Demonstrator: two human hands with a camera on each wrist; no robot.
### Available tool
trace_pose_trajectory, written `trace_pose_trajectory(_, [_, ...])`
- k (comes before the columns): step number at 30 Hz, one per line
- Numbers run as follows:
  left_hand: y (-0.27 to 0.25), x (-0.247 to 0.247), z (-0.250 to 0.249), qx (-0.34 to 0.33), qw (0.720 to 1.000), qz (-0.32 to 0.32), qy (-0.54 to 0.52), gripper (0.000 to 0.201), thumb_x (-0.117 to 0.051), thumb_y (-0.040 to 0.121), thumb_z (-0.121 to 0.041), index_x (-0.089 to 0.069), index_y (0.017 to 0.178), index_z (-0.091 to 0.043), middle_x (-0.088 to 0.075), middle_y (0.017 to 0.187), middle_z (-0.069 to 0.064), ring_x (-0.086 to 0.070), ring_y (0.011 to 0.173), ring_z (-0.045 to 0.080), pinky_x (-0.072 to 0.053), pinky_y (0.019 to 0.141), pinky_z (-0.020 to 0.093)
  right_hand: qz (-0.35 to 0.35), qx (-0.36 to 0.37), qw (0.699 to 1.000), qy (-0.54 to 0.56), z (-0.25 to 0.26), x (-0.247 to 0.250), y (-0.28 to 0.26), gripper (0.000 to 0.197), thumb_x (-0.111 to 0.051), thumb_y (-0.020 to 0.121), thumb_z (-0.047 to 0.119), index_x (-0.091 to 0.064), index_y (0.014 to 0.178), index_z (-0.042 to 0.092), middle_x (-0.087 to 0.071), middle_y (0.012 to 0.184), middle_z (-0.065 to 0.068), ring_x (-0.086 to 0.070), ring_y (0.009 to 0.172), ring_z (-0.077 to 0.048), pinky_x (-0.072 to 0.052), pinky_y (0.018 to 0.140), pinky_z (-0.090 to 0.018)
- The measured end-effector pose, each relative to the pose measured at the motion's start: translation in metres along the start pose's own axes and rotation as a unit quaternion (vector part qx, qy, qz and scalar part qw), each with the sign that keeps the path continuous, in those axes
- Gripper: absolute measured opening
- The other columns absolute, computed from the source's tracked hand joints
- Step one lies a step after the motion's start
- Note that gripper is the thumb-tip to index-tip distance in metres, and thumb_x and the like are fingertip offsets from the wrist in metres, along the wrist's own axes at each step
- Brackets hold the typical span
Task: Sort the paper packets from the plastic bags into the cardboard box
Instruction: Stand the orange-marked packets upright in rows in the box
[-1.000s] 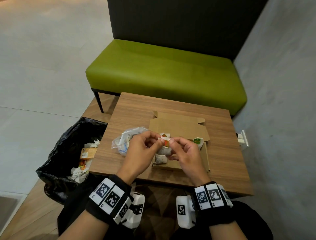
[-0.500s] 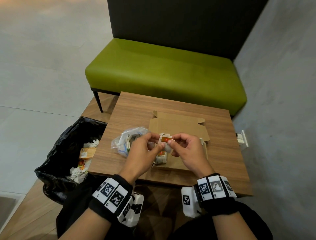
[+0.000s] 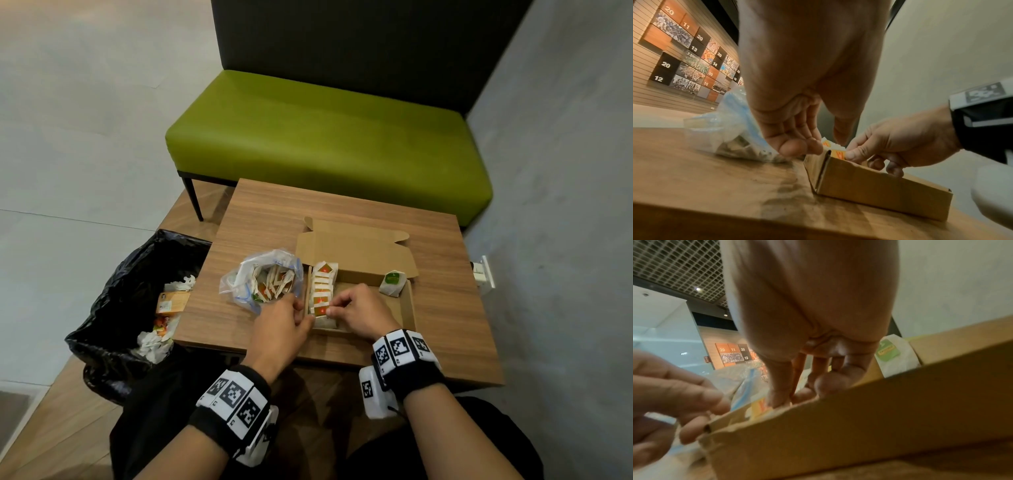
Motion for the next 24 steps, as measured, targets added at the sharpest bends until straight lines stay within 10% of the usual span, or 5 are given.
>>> trace_pose_trajectory(24, [0.004, -0.010, 0.002, -0.003, 0.999, 0.002, 0.049, 0.012, -0.063, 0.094, -0.029, -0.060, 0.104, -0.023, -0.065, 0.088, -0.006, -0.063, 0.081, 0.008, -0.056, 0.077, 0.027, -0.056, 0.051, 0.976, -0.206, 0.024, -0.007, 0.003, 0.039, -0.080, 0.070, 0.053, -0.055, 0.088, 0.029, -0.065, 0.085, 0.009, -0.060, 0.083, -0.013, -0.049, 0.071, -0.034])
Point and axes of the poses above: each hand's wrist, its own y-axis towards the middle knuckle, its own x-axis out of the back of the hand, z = x × y, the point moved 9 cm from there along y, towards the middle knuckle
